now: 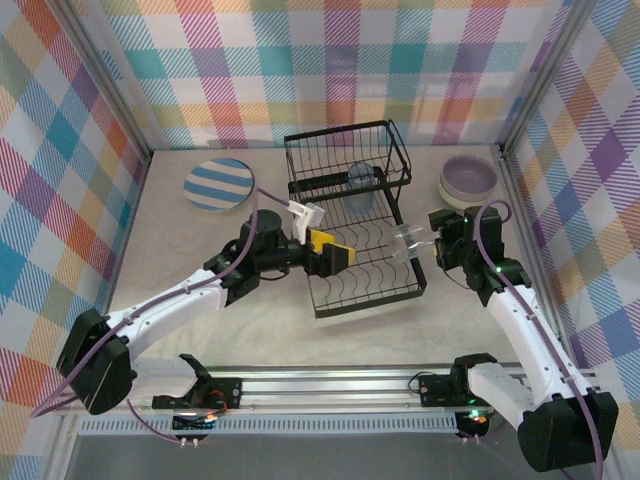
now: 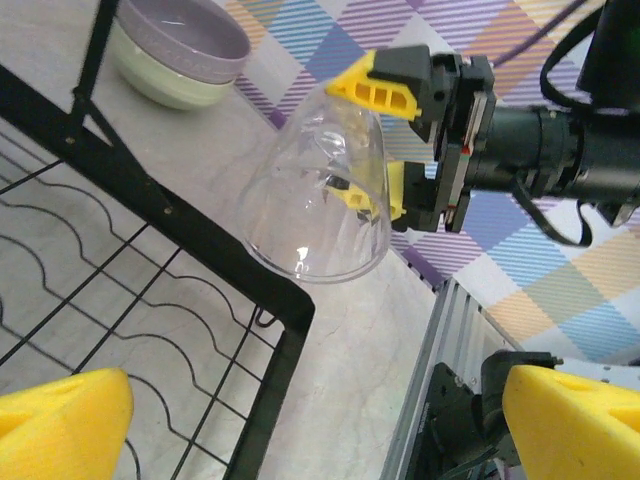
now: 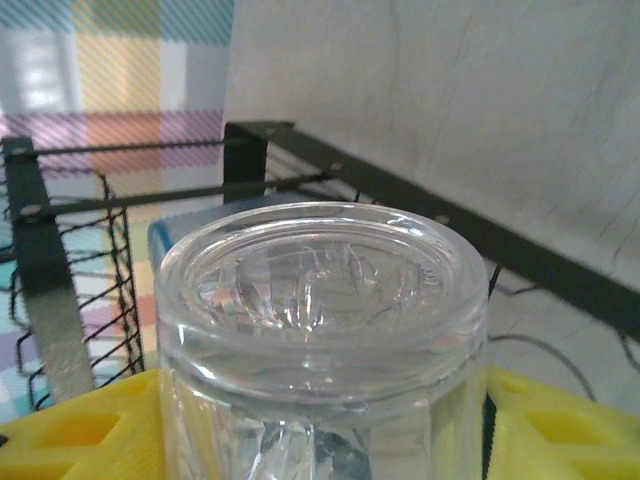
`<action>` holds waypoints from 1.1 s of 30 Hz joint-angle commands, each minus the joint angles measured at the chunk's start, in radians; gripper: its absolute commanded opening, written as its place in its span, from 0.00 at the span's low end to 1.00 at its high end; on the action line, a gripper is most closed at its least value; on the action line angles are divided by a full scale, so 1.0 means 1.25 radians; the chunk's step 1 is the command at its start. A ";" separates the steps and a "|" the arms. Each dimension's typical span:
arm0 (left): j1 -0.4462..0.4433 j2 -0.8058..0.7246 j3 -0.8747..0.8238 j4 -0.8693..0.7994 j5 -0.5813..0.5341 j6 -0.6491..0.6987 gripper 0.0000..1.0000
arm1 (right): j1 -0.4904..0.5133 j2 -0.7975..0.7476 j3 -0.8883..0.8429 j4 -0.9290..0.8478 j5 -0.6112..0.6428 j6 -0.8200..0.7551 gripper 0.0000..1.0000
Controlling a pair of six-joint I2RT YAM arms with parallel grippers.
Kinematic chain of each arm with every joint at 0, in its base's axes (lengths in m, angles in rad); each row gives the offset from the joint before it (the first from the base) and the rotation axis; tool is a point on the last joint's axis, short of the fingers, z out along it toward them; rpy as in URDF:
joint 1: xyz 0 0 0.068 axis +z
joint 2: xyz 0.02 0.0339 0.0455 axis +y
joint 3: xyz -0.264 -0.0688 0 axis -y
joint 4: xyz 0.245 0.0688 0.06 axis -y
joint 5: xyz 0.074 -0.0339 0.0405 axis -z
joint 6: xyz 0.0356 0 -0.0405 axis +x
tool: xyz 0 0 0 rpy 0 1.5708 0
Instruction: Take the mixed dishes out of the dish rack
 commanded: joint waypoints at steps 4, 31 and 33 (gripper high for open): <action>-0.036 0.067 0.007 0.107 0.008 0.086 0.92 | -0.006 -0.032 0.035 -0.024 -0.133 0.090 0.50; -0.046 0.229 0.140 0.157 -0.006 0.027 0.67 | -0.006 -0.083 -0.010 0.010 -0.262 0.191 0.50; -0.046 0.234 0.145 0.158 -0.007 0.027 0.62 | -0.006 -0.085 -0.011 0.011 -0.263 0.194 0.50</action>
